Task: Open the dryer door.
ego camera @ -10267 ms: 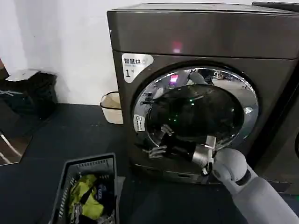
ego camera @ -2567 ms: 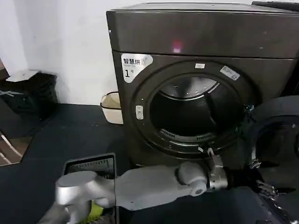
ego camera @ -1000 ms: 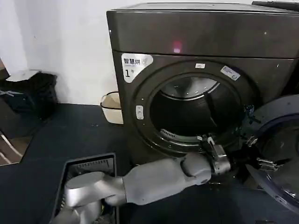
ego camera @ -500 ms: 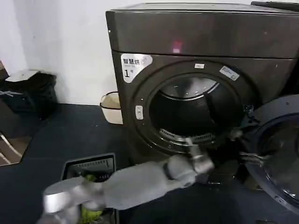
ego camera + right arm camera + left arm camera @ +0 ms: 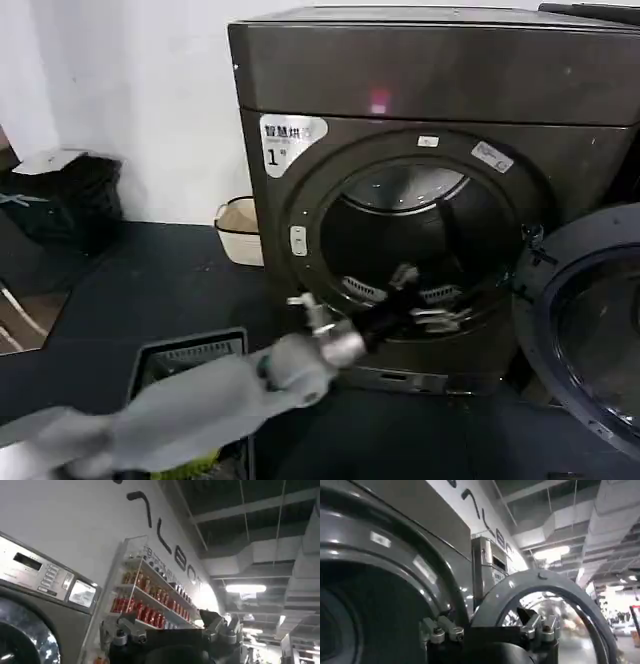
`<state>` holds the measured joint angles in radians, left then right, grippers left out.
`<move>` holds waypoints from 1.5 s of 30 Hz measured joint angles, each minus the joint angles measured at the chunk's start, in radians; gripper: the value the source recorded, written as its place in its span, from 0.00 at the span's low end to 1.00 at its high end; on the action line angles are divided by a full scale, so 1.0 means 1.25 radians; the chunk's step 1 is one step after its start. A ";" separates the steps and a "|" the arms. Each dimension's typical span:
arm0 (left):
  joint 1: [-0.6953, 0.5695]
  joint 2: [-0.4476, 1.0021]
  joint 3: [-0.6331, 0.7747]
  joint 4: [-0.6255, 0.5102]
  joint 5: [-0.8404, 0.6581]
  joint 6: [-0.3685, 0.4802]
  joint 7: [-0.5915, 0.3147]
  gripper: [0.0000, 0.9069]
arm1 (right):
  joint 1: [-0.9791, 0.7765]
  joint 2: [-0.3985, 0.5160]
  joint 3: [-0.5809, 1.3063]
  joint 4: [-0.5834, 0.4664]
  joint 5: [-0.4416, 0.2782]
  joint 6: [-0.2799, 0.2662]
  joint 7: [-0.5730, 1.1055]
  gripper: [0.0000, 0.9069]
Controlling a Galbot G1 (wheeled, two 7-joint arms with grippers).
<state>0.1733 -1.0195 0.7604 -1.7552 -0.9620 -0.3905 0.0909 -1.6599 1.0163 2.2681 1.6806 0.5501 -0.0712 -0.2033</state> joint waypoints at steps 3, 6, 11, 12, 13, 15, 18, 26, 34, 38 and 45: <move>0.011 0.092 -0.006 -0.044 -0.004 0.013 0.019 1.00 | 0.002 -0.003 0.009 -0.001 -0.009 0.001 0.012 1.00; 0.023 0.188 -0.011 -0.086 0.013 0.041 0.038 1.00 | 0.005 -0.007 0.022 -0.005 -0.026 0.008 0.024 1.00; 0.056 0.345 -0.030 -0.142 0.048 0.056 0.071 1.00 | 0.009 -0.013 0.039 0.000 -0.048 0.017 0.034 1.00; 0.067 0.374 -0.038 -0.153 0.059 0.064 0.072 1.00 | 0.011 -0.014 0.041 0.004 -0.050 0.017 0.035 1.00; 0.082 0.408 -0.048 -0.164 0.074 0.079 0.072 1.00 | 0.012 -0.015 0.042 0.006 -0.051 0.017 0.036 1.00; 0.117 0.464 -0.070 -0.183 0.094 0.097 0.071 1.00 | 0.015 -0.015 0.042 0.012 -0.055 0.017 0.036 1.00; 0.183 0.544 -0.113 -0.201 0.135 0.120 0.071 1.00 | 0.018 -0.015 0.042 0.018 -0.061 0.019 0.033 1.00; 0.265 0.725 -0.151 -0.182 0.220 0.174 0.098 1.00 | 0.027 -0.010 0.039 0.032 -0.086 0.037 0.027 1.00; 0.293 0.870 -0.154 -0.188 0.277 0.217 0.126 1.00 | 0.036 -0.009 0.033 0.041 -0.090 0.044 0.024 1.00; 0.293 0.925 -0.146 -0.189 0.306 0.236 0.146 1.00 | 0.040 -0.004 0.024 0.050 -0.091 0.045 0.020 1.00; 0.283 0.986 -0.145 -0.186 0.338 0.267 0.199 1.00 | 0.044 -0.007 0.021 0.056 -0.095 0.047 0.017 1.00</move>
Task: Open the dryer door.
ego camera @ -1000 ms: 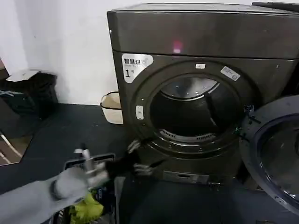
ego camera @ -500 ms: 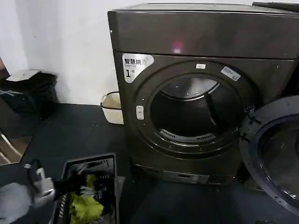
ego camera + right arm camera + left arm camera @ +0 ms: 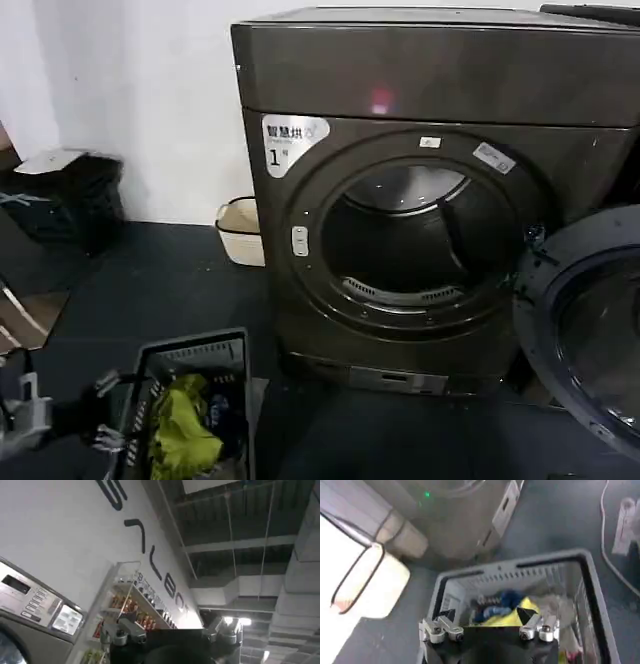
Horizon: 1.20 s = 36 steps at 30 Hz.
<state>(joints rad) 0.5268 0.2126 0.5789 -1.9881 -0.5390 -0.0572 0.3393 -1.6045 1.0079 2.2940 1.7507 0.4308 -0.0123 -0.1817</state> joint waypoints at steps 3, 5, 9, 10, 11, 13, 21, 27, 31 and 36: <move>-0.002 0.011 -0.001 0.008 0.027 0.001 0.021 1.00 | -0.005 -0.002 0.001 -0.005 0.000 0.004 0.000 1.00; -0.002 0.016 0.000 0.008 0.016 0.009 0.001 1.00 | -0.007 -0.004 0.003 -0.008 0.000 0.005 -0.001 1.00; -0.002 0.021 0.000 0.014 0.021 0.017 0.002 1.00 | -0.009 -0.009 0.008 -0.012 0.000 0.007 -0.004 1.00; -0.001 0.024 0.000 0.014 0.024 0.017 0.008 1.00 | -0.009 -0.009 0.008 -0.012 0.000 0.008 -0.004 1.00; -0.001 0.027 0.000 0.013 0.026 0.018 0.012 1.00 | -0.011 -0.009 0.009 -0.012 0.000 0.008 -0.005 1.00; -0.001 0.032 0.000 0.011 0.026 0.019 0.014 1.00 | -0.012 -0.009 0.009 -0.014 0.000 0.010 -0.006 1.00; -0.011 0.043 0.001 0.008 0.048 0.027 0.046 1.00 | -0.016 -0.009 0.010 -0.019 0.001 0.014 -0.008 1.00; -0.016 0.045 0.000 0.009 0.062 0.030 0.057 1.00 | -0.016 -0.012 0.011 -0.023 0.000 0.014 -0.008 1.00; -0.018 0.048 0.000 0.012 0.074 0.031 0.068 1.00 | -0.016 -0.016 0.015 -0.029 0.000 0.014 -0.008 1.00; -0.017 0.051 -0.006 0.011 0.074 0.036 0.079 1.00 | -0.017 -0.020 0.023 -0.040 -0.002 0.014 -0.005 1.00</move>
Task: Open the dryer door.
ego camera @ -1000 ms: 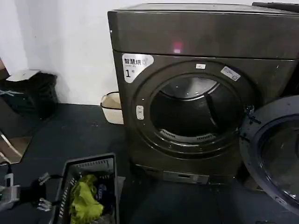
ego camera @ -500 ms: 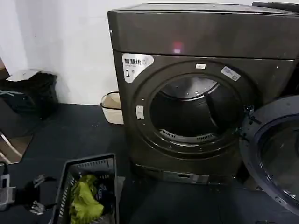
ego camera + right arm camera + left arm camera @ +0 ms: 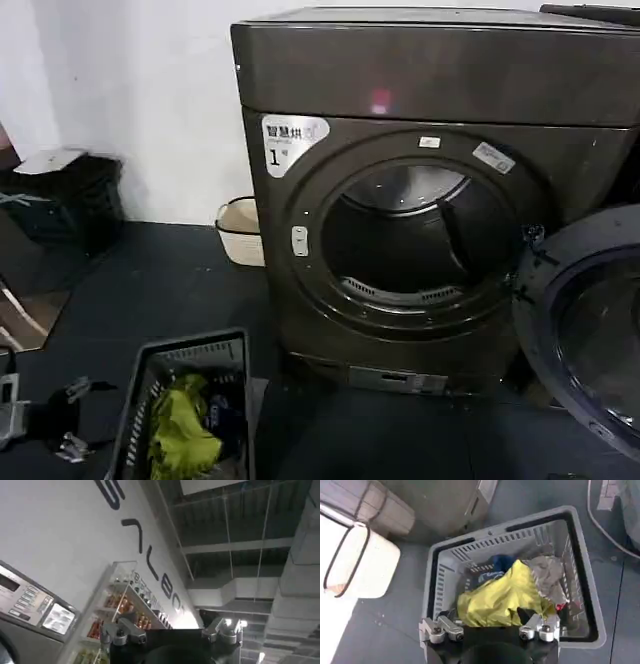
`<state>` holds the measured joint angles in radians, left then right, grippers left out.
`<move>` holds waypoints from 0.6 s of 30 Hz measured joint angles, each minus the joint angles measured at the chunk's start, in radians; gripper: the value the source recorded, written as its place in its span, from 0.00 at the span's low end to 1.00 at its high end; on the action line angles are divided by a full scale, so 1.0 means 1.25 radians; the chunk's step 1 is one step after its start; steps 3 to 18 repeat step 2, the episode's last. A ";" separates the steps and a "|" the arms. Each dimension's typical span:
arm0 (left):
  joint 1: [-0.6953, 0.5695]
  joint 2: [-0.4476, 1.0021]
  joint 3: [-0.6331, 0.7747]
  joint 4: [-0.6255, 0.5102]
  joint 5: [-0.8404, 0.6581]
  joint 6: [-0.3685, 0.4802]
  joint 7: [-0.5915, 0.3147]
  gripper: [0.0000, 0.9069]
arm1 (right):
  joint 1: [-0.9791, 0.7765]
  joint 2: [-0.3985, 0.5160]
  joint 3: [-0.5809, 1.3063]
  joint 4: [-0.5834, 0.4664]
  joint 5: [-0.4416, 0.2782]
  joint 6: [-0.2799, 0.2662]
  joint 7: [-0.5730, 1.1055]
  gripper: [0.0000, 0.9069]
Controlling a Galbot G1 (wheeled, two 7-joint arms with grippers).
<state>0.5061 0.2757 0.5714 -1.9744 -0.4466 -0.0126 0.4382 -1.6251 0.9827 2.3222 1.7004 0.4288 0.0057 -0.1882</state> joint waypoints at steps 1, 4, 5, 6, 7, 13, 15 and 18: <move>0.002 0.000 -0.003 0.000 -0.002 0.002 0.003 1.00 | 0.000 -0.001 0.000 -0.002 -0.001 0.000 0.001 1.00; 0.003 0.000 -0.007 0.000 -0.004 0.004 0.004 1.00 | 0.001 -0.001 0.001 -0.003 -0.001 0.000 0.001 1.00; 0.003 0.000 -0.007 0.000 -0.004 0.004 0.004 1.00 | 0.001 -0.001 0.001 -0.003 -0.001 0.000 0.001 1.00; 0.003 0.000 -0.007 0.000 -0.004 0.004 0.004 1.00 | 0.001 -0.001 0.001 -0.003 -0.001 0.000 0.001 1.00; 0.003 0.000 -0.007 0.000 -0.004 0.004 0.004 1.00 | 0.001 -0.001 0.001 -0.003 -0.001 0.000 0.001 1.00; 0.003 0.000 -0.007 0.000 -0.004 0.004 0.004 1.00 | 0.001 -0.001 0.001 -0.003 -0.001 0.000 0.001 1.00; 0.003 0.000 -0.007 0.000 -0.004 0.004 0.004 1.00 | 0.001 -0.001 0.001 -0.003 -0.001 0.000 0.001 1.00; 0.003 0.000 -0.007 0.000 -0.004 0.004 0.004 1.00 | 0.001 -0.001 0.001 -0.003 -0.001 0.000 0.001 1.00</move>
